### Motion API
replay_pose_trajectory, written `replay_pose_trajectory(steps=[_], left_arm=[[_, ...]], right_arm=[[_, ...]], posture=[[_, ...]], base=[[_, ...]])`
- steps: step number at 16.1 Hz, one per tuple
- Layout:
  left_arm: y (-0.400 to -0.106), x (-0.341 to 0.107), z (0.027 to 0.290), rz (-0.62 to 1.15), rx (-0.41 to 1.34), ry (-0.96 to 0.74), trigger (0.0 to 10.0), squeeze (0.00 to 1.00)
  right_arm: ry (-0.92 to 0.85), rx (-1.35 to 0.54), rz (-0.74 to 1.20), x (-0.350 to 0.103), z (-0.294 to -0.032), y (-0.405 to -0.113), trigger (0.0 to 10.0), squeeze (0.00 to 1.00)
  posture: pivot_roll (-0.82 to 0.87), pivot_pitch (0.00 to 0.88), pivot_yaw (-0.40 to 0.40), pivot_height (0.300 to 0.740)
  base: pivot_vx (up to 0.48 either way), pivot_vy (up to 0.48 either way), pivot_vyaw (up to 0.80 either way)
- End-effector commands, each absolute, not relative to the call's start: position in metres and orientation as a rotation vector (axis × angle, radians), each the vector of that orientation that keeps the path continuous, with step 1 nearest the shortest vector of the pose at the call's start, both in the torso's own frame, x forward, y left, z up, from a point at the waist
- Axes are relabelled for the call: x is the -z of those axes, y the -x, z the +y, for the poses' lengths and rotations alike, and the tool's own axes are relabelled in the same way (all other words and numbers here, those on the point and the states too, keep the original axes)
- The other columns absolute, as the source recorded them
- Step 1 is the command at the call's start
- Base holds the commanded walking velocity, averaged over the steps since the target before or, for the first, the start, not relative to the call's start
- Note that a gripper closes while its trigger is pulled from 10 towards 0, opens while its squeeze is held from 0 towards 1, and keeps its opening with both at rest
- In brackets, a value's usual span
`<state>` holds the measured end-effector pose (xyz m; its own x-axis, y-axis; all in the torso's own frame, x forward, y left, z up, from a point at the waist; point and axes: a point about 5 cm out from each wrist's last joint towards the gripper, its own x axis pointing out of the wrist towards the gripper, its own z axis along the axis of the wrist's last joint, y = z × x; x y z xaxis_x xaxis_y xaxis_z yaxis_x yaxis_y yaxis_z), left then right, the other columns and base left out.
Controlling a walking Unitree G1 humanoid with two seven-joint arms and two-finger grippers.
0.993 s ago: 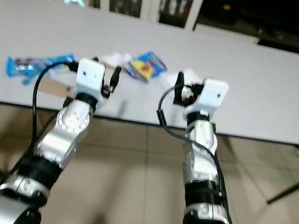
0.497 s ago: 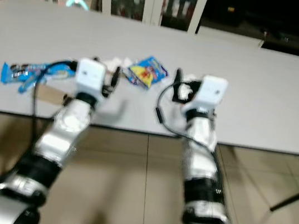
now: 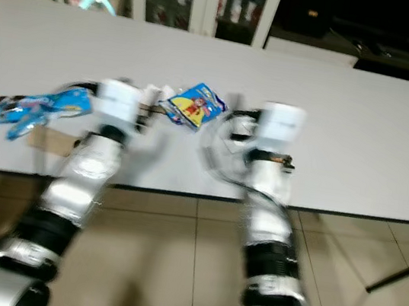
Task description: Picking trash to rubbish bin
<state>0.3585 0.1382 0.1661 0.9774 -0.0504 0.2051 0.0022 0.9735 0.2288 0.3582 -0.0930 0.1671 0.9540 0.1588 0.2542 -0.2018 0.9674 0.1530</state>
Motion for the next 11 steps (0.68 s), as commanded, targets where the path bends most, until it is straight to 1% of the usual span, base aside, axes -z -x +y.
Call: replay_pose_trajectory(steps=[1, 11], left_arm=[[-0.3583, -0.1669, 0.1248, -0.212, 0.064, -0.232, 10.0, 0.0], [-0.3588, -0.1664, 0.1231, -0.209, 0.069, -0.236, 10.0, 0.0]], right_arm=[[-0.175, -0.144, -0.258, -0.1707, -0.108, -0.3604, 10.0, 0.0], [-0.177, -0.146, -0.253, -0.1695, -0.1077, -0.3604, 10.0, 0.0]], posture=[[-0.02, 0.033, -0.089, 0.74], [-0.02, 0.035, -0.089, 0.74]], base=[[0.326, 0.0, 0.0], [0.327, 0.0, 0.0]])
